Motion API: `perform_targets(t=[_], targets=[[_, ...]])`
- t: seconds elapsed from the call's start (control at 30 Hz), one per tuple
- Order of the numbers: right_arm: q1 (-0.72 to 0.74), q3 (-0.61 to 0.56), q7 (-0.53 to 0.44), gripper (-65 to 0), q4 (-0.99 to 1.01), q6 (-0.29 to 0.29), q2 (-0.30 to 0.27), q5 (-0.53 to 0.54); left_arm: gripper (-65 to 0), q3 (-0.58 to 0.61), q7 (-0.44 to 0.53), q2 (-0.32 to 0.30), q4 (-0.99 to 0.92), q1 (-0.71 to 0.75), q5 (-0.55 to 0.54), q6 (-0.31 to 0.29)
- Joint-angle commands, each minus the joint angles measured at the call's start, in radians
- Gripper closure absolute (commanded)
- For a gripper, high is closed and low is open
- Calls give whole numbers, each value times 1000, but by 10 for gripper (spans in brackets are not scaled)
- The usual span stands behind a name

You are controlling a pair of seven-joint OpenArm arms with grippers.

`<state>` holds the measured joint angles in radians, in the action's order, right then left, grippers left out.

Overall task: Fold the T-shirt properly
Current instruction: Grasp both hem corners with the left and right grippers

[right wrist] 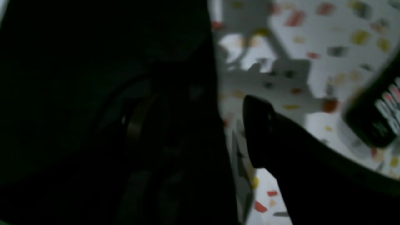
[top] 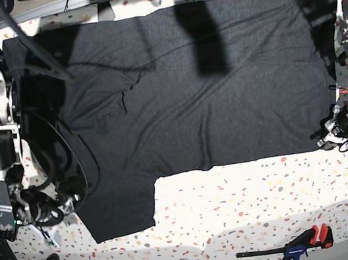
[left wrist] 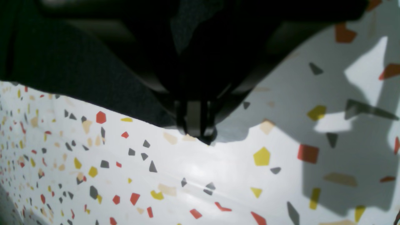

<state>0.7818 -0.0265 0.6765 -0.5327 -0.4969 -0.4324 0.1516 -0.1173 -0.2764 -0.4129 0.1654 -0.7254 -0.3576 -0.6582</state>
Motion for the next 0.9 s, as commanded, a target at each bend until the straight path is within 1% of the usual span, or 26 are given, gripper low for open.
perform_targets(t=[0.0,0.1,0.27,0.33,0.37,0.4,0.47,0.53,0.57,0.7,0.87], targets=[[13,2,-13,-394,-14,8,-13,5,0,0,-15,-8,6,-23,8,-1],[-23,2,-21,-394,-14,7,-7,16,0,0,-14,-8,6,-23,7,-1],[-60,2,-83,-394,-14,7,11,16,0,0,-14,-8,6,-23,7,-1],[-65,2,-74,-384,-14,6,21,16,0,0,-15,-8,6,-23,8,-2],[-68,2,-58,-362,-15,6,25,16,0,0,-15,-8,6,-23,8,-1],[-70,2,-39,-321,-14,3,29,16,0,0,-14,-8,6,-23,8,-1],[-70,2,-5,-195,-15,4,32,16,0,0,-14,-8,6,-23,7,-1],[-67,2,2,-54,-15,4,33,15,0,0,-14,-8,6,-23,8,-1],[-63,2,-1,0,-16,5,33,15,0,0,-9,-8,6,-23,8,-1],[-39,2,-37,0,-16,11,34,15,0,0,4,-10,7,-26,8,-1],[-2,2,-37,0,-16,11,34,3,0,0,3,-9,43,-26,8,-1]])
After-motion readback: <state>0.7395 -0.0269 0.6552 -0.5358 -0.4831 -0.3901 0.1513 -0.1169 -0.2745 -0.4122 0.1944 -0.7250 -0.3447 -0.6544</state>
